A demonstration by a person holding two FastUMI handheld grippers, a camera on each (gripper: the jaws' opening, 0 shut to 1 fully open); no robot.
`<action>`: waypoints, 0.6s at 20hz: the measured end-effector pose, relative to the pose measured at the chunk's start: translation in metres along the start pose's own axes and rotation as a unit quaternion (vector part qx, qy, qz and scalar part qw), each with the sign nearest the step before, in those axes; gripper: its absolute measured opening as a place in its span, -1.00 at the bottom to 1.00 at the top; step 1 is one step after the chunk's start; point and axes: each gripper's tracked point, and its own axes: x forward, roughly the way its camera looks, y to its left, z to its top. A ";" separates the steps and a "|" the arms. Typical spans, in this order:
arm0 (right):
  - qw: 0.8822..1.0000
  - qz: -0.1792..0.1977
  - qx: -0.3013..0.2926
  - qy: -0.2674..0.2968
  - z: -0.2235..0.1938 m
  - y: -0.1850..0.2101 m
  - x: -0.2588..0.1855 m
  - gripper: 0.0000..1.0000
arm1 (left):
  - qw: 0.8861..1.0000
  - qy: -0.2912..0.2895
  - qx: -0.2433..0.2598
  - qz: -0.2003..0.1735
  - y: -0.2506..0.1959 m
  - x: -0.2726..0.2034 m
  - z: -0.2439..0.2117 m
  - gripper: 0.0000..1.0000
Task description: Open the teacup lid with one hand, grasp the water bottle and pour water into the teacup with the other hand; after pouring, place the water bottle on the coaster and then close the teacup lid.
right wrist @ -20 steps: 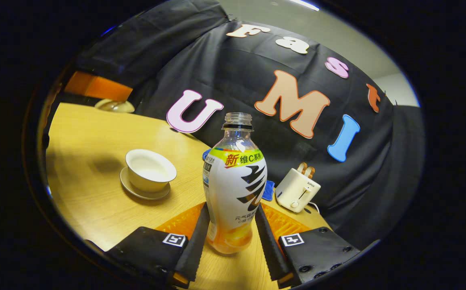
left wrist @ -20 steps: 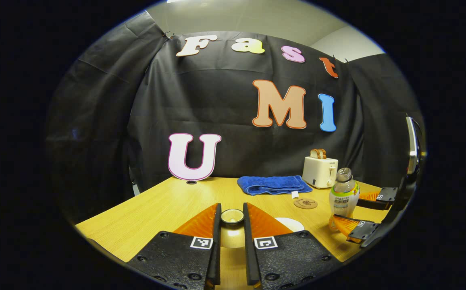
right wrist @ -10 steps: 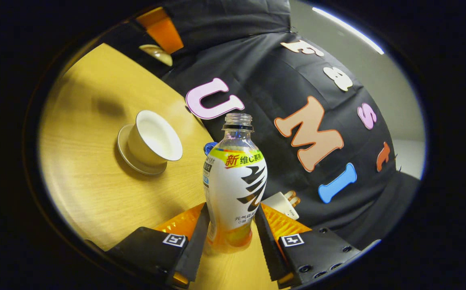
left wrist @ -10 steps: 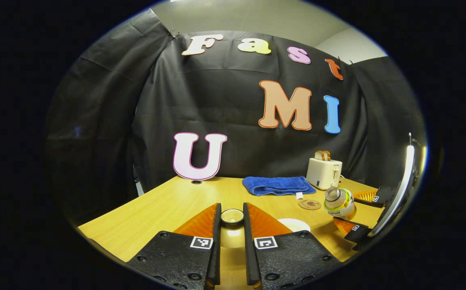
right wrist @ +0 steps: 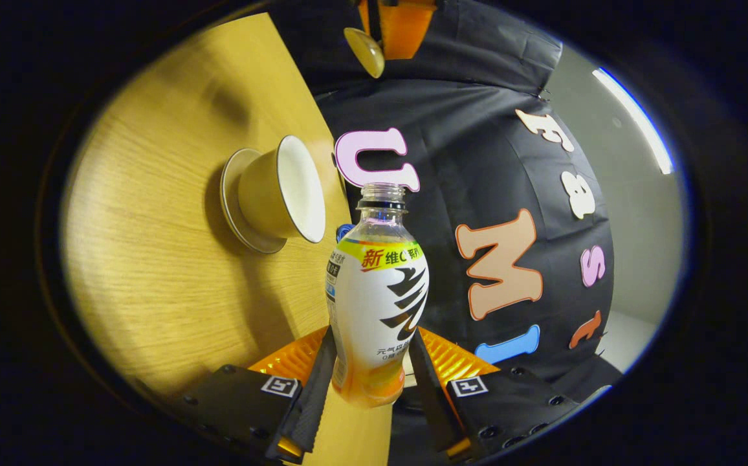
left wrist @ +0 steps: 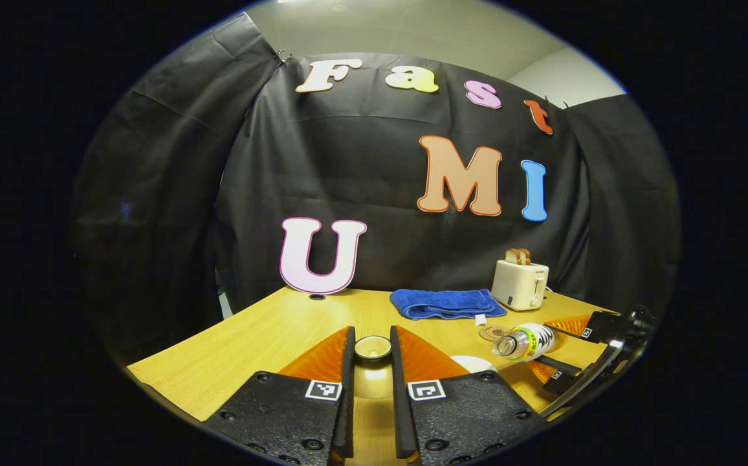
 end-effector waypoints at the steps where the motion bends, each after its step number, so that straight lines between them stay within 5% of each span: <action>1: 1.000 -0.001 -0.018 -0.002 0.001 -0.001 -0.001 0.38 | 1.000 0.000 -0.001 0.000 0.000 0.000 0.001 -0.55; 12: 0.988 0.011 -0.153 -0.020 0.004 0.001 -0.005 0.38 | 1.000 -0.006 -0.004 -0.007 -0.003 -0.004 0.006 -0.55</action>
